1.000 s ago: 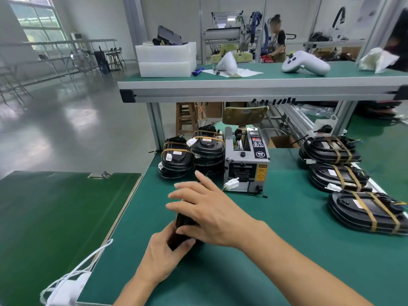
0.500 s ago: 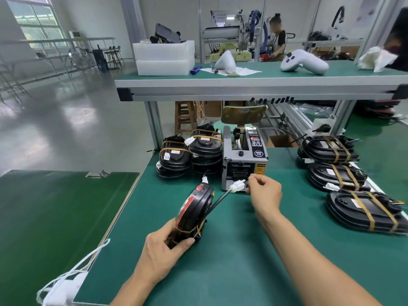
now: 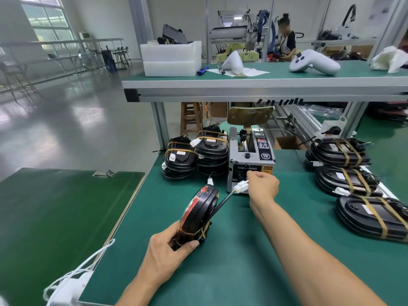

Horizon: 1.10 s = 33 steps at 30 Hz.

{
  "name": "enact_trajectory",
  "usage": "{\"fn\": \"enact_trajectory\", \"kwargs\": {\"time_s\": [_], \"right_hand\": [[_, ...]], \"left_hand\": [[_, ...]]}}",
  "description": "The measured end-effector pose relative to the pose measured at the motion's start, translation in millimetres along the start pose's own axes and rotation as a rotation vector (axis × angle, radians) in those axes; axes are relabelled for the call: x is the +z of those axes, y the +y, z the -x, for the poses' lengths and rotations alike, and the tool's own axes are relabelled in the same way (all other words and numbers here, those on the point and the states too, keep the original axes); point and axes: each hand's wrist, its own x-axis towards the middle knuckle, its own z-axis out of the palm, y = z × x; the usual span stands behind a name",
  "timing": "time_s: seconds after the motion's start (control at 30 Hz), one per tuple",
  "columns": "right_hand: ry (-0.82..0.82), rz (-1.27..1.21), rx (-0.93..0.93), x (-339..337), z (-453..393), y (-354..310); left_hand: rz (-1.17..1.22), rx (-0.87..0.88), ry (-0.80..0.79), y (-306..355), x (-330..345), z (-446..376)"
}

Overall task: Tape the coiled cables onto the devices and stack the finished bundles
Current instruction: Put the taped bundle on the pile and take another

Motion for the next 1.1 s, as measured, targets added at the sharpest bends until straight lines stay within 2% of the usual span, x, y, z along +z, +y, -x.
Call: {"fn": "enact_trajectory", "kwargs": {"time_s": [0.3, 0.43, 0.5, 0.57, 0.73, 0.8, 0.87, 0.93, 0.97, 1.03, 1.07, 1.1], "right_hand": [[0.094, -0.097, 0.114, 13, -13, 0], [0.107, -0.034, 0.143, 9, -11, 0], [0.033, -0.044, 0.158, -2, -4, 10], [-0.126, -0.135, 0.120, -22, 6, 15], [-0.588, -0.389, -0.105, -71, 39, -31], [-0.768, -0.282, -0.208, -76, 62, -51], [-0.861, -0.074, -0.305, -75, 77, -58], [-0.858, 0.123, -0.388, -72, 85, -59], [-0.791, 0.248, -0.469, -70, 86, -57], [-0.564, 0.468, -0.745, -69, 90, -52], [-0.502, 0.465, -0.877, -69, 94, -50], [-0.507, 0.402, -0.950, -69, 96, -47]], "left_hand": [[0.020, -0.004, -0.018, -4, 0, -1], [0.011, 0.000, -0.018, -4, 0, -1], [0.019, -0.007, -0.012, -5, -1, 0], [0.015, -0.003, -0.014, -8, 0, 0], [0.000, -0.007, -0.032, -10, 0, -1], [0.007, 0.003, -0.040, -11, 0, 0], [0.008, 0.007, -0.046, -10, 0, 0], [-0.004, 0.011, -0.041, -10, 0, 0], [-0.014, 0.010, -0.040, -10, 0, 0], [-0.023, 0.012, -0.043, -9, 0, -1], [-0.021, 0.021, -0.046, -8, 0, -1], [-0.019, 0.033, -0.045, -7, 0, -1]]}}
